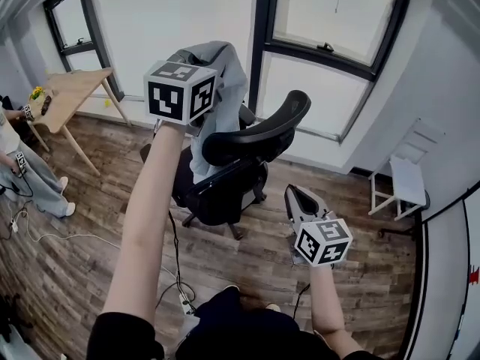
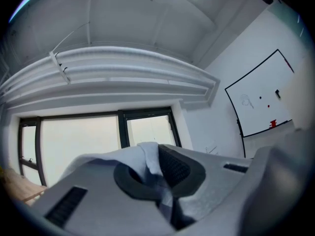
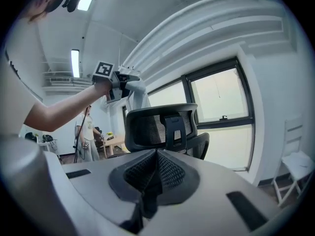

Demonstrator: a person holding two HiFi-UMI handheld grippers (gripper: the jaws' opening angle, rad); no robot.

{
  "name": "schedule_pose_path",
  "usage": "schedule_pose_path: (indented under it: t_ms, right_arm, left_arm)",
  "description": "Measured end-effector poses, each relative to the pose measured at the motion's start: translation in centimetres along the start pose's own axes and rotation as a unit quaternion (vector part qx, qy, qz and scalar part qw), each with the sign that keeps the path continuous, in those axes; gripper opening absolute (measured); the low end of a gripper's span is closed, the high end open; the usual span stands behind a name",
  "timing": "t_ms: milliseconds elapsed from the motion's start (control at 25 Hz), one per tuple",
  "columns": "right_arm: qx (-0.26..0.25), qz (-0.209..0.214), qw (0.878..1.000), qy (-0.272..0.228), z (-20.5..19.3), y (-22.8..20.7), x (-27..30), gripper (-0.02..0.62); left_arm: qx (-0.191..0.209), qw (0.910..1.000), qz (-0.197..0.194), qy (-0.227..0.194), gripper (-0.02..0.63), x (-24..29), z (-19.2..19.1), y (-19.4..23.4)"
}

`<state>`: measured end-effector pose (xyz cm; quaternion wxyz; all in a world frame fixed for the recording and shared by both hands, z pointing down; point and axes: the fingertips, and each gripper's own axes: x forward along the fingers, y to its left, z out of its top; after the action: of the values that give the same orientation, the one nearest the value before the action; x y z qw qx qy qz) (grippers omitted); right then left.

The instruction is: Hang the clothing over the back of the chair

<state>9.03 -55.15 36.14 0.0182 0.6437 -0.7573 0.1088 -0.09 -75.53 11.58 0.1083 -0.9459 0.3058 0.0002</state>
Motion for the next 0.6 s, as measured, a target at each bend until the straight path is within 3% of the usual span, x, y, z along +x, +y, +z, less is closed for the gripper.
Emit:
schedule_pose_path:
  t_ms: [320,600]
  right_arm:
    - [0.002,0.014,1.000,-0.022,-0.1,-0.6,-7.5,0.031]
    - [0.003,0.017,1.000,-0.020,-1.4,-2.5,-14.3,0.031]
  left_arm:
    - [0.046,0.9980,-0.028,-0.034,0.014,-2.0,6.0,-11.1]
    - [0.054,0.9962,-0.038,-0.057,0.014,-3.9,9.4,-19.6]
